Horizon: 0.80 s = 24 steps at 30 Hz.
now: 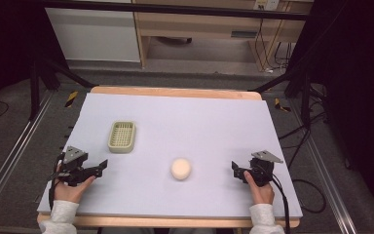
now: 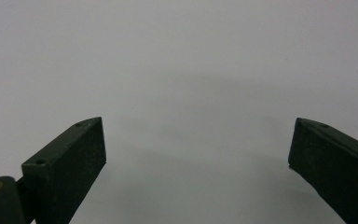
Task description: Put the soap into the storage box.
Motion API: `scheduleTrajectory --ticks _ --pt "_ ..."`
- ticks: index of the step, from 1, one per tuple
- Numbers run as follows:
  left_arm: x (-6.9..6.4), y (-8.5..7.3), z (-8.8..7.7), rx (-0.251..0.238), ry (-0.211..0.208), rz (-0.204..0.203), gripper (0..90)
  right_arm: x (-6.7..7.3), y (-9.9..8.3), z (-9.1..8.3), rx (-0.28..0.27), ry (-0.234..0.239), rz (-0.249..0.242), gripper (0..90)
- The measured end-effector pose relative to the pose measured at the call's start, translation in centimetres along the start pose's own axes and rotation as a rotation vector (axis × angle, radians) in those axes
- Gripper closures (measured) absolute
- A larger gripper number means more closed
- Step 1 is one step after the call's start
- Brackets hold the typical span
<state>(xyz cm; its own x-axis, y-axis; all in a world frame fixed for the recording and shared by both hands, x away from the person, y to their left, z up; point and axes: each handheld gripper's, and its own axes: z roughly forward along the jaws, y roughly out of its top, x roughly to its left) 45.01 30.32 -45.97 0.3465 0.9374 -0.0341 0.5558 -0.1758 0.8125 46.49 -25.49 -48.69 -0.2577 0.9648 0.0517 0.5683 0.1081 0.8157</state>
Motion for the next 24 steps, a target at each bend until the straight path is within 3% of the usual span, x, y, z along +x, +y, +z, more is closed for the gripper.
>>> scheduleTrajectory --ticks 6,10,17,21,24 --pt "-0.5 0.5 -0.3 -0.012 -0.015 0.005 20.2 0.1 0.0 -0.1 -0.013 0.024 -0.025 3.5" --pt "-1.0 0.8 -0.3 -0.018 -0.033 0.011 20.4 0.0 0.1 -0.3 -0.031 0.031 -0.008 3.6" --pt "-1.5 1.1 -0.6 -0.023 -0.052 0.031 20.5 0.0 -0.1 -0.5 -0.055 -0.008 0.002 3.3" --pt "-1.9 1.7 -0.8 -0.038 -0.074 0.028 20.4 0.2 -0.1 -0.5 -0.048 0.007 -0.005 3.3" --pt "-2.2 2.0 -0.6 -0.026 -0.083 0.05 20.2 0.2 -0.1 -0.3 -0.043 0.007 -0.015 3.6"
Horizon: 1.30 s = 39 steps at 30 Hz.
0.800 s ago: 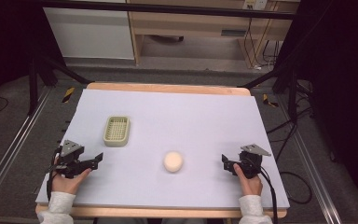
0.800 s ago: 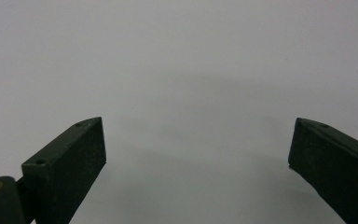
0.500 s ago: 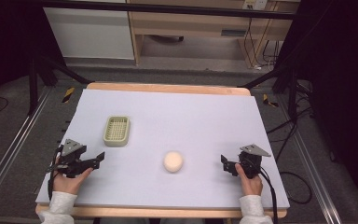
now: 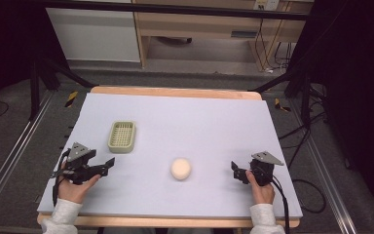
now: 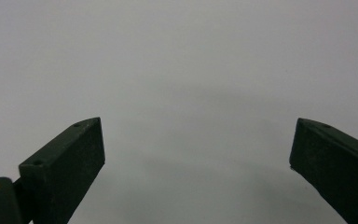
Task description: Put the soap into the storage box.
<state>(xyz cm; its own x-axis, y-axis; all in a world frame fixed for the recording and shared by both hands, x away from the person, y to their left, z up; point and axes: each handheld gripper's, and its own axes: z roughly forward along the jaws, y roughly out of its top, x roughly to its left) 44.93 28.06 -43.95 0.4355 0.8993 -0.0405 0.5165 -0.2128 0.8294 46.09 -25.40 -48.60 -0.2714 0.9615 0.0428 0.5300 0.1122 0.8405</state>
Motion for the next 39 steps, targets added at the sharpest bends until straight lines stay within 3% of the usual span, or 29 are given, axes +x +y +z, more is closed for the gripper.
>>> scheduleTrajectory --ticks 13,24,39 --pt "-1.5 0.9 0.3 -0.001 -0.04 0.053 20.0 -0.1 -0.1 0.0 -0.002 -0.006 0.019 3.6" --pt "-3.1 2.7 0.9 0.001 -0.072 0.106 19.8 -0.1 -0.1 0.0 0.003 -0.011 0.021 3.6" --pt "-5.7 4.7 1.9 -0.018 -0.124 0.146 19.8 -0.1 -0.1 0.0 0.003 -0.008 0.023 3.6"
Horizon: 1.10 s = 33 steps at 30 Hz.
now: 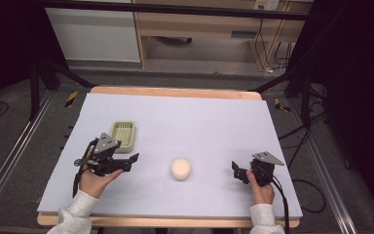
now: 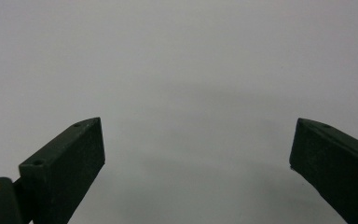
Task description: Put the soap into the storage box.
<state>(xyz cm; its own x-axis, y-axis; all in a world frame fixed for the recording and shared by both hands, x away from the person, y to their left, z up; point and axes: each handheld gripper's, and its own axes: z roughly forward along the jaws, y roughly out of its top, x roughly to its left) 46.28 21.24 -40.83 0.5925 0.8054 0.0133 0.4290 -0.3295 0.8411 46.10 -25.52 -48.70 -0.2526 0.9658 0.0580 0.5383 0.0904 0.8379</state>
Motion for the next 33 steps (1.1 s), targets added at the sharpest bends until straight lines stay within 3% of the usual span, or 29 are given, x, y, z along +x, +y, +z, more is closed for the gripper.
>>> scheduleTrajectory --ticks 14,33 --pt "-2.0 0.9 1.9 0.029 -0.048 0.041 19.7 0.1 0.0 0.0 0.0 -0.003 -0.007 3.6" --pt "-4.1 2.1 3.2 0.052 -0.095 0.085 19.8 0.1 0.0 0.1 0.012 -0.003 -0.019 3.6"
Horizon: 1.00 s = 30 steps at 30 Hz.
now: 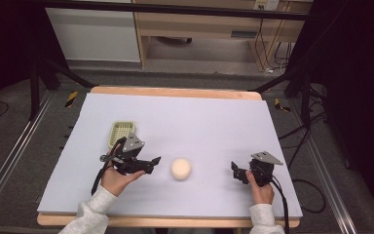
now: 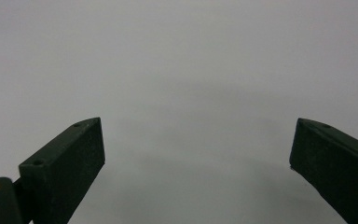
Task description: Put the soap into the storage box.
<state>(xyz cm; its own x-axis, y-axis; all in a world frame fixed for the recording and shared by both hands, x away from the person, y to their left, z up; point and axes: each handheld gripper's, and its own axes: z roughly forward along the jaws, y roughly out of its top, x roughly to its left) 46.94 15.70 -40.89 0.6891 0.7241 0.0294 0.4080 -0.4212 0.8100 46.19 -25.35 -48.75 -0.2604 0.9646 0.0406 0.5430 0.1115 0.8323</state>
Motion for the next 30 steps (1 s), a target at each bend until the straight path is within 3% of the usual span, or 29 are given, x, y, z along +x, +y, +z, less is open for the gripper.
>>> scheduleTrajectory --ticks 30 --pt "-3.0 0.7 3.0 0.044 -0.067 0.037 19.2 0.0 0.0 0.0 -0.002 0.002 -0.001 3.5"
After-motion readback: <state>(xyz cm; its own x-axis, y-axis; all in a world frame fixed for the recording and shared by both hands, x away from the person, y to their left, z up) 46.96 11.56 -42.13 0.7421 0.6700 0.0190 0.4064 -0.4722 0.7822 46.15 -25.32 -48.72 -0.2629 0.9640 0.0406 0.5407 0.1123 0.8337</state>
